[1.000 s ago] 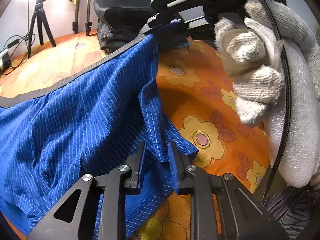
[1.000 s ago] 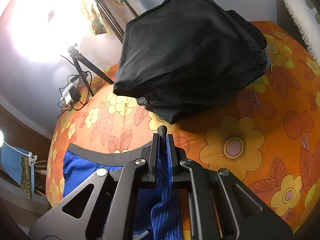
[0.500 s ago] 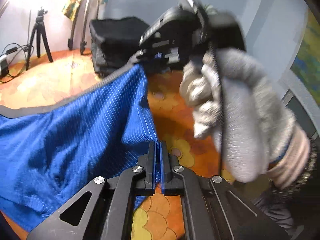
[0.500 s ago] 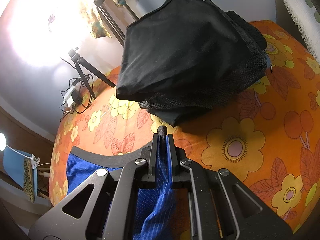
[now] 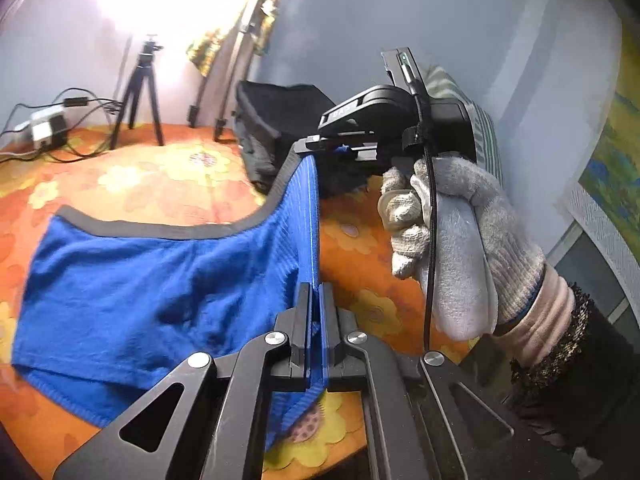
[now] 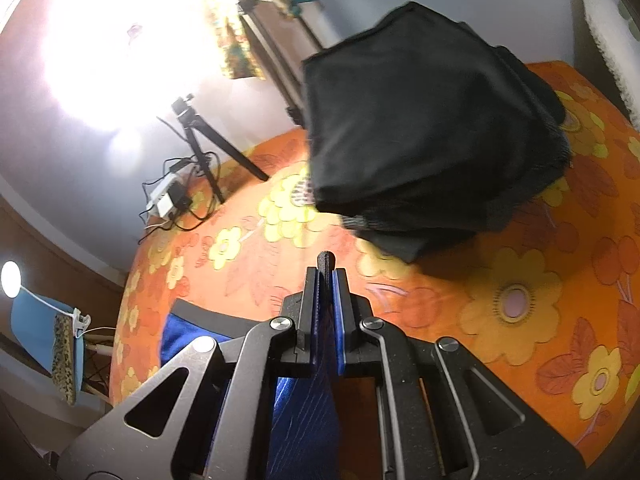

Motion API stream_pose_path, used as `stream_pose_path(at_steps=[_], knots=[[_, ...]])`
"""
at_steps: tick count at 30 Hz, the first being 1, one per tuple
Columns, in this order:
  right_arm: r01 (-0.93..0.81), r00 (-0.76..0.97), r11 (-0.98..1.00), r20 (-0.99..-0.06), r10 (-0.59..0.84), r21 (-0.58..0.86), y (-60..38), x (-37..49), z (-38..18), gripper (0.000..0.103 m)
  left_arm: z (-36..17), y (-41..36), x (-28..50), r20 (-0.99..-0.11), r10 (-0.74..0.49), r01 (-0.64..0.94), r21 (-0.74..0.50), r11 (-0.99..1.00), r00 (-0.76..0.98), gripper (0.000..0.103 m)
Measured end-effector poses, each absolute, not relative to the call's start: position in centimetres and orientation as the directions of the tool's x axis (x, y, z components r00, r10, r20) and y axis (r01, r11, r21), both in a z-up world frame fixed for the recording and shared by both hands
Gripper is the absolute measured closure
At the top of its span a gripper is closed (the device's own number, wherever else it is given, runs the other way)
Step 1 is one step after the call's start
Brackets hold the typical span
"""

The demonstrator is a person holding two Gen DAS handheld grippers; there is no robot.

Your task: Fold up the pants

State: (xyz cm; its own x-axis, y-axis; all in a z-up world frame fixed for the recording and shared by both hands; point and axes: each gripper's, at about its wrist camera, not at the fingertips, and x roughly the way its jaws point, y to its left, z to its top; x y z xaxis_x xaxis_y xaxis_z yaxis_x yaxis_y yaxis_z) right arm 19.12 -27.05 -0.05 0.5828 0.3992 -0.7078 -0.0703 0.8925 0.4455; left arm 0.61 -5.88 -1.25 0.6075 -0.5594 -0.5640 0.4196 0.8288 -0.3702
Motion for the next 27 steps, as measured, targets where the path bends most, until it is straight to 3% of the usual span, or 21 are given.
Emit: stream_pose_path(at_steps=[12, 23, 26, 27], knots=[[-0.174, 0.550, 0.892, -0.710, 0.439, 0.416, -16.7, 18.9, -0.1, 0.096, -2.3, 2.4, -0.4, -0.571, -0.466, 0.273, -0.394, 0.878, 0.676, 0.102], [-0.259, 0.499, 0.902, -0.752, 0.431, 0.345, -10.1, 18.8, -2.3, 0.096, -6.7, 6.3, 2.7, -0.665, -0.422, 0.154, -0.423, 0.893, 0.617, 0.102], [-0.246, 0.497, 0.913, -0.767, 0.406, 0.324, -10.6, 19.4, -3.0, 0.096, -6.9, 4.8, 3.5, -0.683, -0.401, 0.193, -0.363, 0.911, 0.611, 0.096], [-0.231, 0.497, 0.917, -0.771, 0.398, 0.324, -11.1, 19.7, -3.2, 0.096, -6.9, 4.0, 3.8, -0.687, -0.399, 0.212, -0.344, 0.915, 0.608, 0.090]])
